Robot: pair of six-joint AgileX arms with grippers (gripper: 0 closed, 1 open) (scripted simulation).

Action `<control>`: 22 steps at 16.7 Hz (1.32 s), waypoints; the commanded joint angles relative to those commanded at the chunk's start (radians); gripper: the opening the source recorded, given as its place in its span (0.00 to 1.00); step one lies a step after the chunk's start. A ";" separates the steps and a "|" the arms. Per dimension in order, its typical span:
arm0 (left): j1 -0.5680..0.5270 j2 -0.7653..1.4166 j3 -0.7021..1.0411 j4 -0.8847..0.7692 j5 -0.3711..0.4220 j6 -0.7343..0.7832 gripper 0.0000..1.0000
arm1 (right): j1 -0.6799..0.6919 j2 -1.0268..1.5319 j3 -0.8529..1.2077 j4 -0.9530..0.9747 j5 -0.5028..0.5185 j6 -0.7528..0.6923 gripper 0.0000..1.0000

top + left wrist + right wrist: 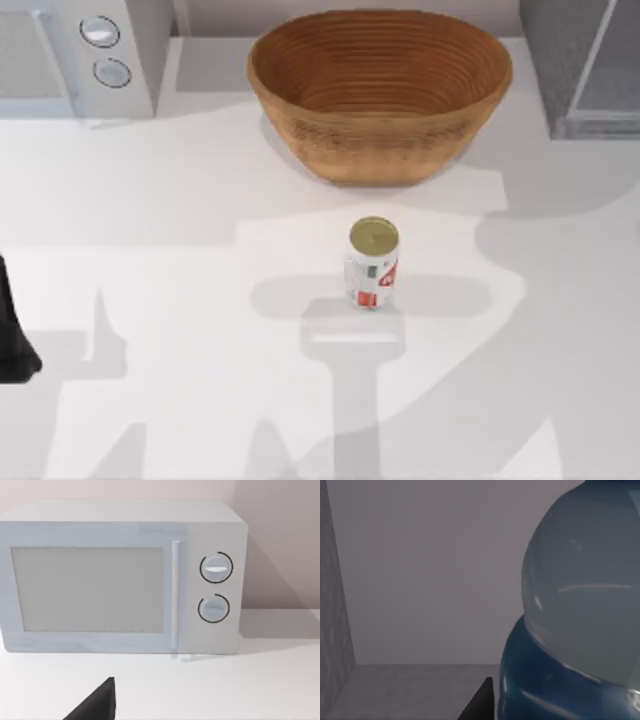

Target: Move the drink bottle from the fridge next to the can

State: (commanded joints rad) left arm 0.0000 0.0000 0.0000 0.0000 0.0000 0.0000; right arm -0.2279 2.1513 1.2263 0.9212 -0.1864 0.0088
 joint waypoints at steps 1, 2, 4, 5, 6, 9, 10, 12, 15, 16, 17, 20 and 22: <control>0.000 0.000 0.000 0.000 0.000 0.000 1.00 | 0.000 0.004 -0.004 0.003 0.000 0.002 0.00; 0.000 0.000 0.000 0.000 0.000 0.000 1.00 | -0.001 0.002 -0.006 0.004 -0.001 0.002 0.00; 0.000 0.000 0.000 0.000 0.000 0.000 1.00 | -0.010 -0.023 -0.042 0.018 -0.005 0.002 0.00; 0.000 0.000 0.000 0.000 0.000 0.000 1.00 | -0.017 -0.045 -0.075 0.030 -0.009 0.003 0.00; 0.000 0.000 0.000 0.000 0.000 0.000 1.00 | -0.024 -0.073 -0.120 0.045 -0.016 0.003 0.00; 0.000 0.000 0.000 0.000 0.000 0.000 1.00 | -0.048 -0.177 -0.306 0.105 -0.045 0.004 0.00; 0.000 0.000 0.000 0.000 0.000 0.000 1.00 | -0.056 -0.215 -0.375 0.128 -0.055 0.004 0.00; 0.000 0.000 0.000 0.000 0.000 0.000 1.00 | -0.072 -0.290 -0.496 0.170 -0.075 0.003 0.00; 0.000 0.000 0.000 0.000 0.000 0.000 1.00 | -0.090 -0.372 -0.601 0.218 -0.095 0.003 0.00; 0.000 0.000 0.000 0.000 0.000 0.000 1.00 | -0.092 -0.384 -0.615 0.226 -0.098 0.003 0.00; 0.000 0.000 0.000 0.000 0.000 0.000 1.00 | -0.093 -0.387 -0.618 0.227 -0.099 0.003 0.00; 0.000 0.000 0.000 0.000 0.000 0.000 1.00 | -0.088 -0.381 -0.615 0.224 -0.098 0.005 0.00; 0.000 0.000 0.000 0.000 0.000 0.000 1.00 | -0.076 -0.372 -0.617 0.235 -0.086 0.005 0.00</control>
State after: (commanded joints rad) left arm 0.0000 0.0000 0.0000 0.0000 0.0000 0.0000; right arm -0.3034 1.7791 0.6091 1.1566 -0.2719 0.0137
